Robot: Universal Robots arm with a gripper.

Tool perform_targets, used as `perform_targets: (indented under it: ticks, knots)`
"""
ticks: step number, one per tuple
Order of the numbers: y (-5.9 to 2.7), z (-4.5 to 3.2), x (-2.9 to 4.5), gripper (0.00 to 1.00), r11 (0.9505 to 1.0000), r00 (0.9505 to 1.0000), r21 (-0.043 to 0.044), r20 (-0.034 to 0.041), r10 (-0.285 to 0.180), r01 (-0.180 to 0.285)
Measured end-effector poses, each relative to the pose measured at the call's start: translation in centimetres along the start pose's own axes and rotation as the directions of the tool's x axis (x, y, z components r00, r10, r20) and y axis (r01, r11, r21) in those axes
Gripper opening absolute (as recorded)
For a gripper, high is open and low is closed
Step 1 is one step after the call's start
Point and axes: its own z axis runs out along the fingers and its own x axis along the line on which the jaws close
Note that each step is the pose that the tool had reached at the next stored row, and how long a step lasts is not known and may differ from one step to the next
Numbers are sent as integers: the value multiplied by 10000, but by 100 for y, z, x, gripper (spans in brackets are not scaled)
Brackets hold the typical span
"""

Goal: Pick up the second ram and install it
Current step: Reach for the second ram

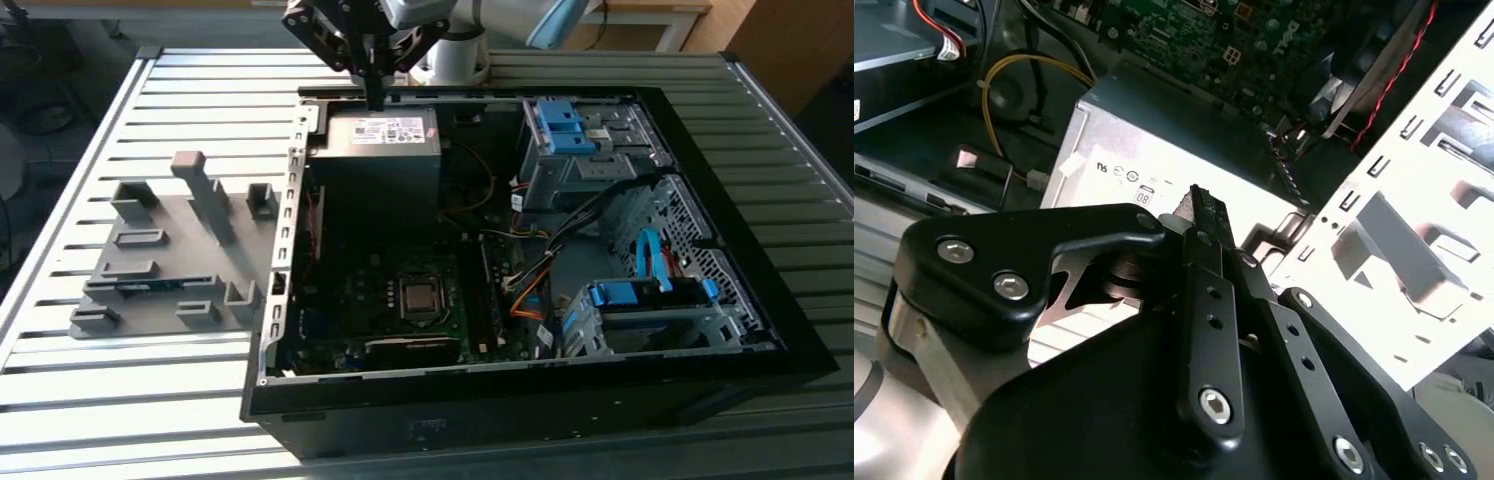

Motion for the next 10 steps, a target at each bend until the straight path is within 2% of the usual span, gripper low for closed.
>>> perform_targets:
  ticks: [10]
  knots:
    - [-2,0,21,11,10000,10000,0,0,0,0]
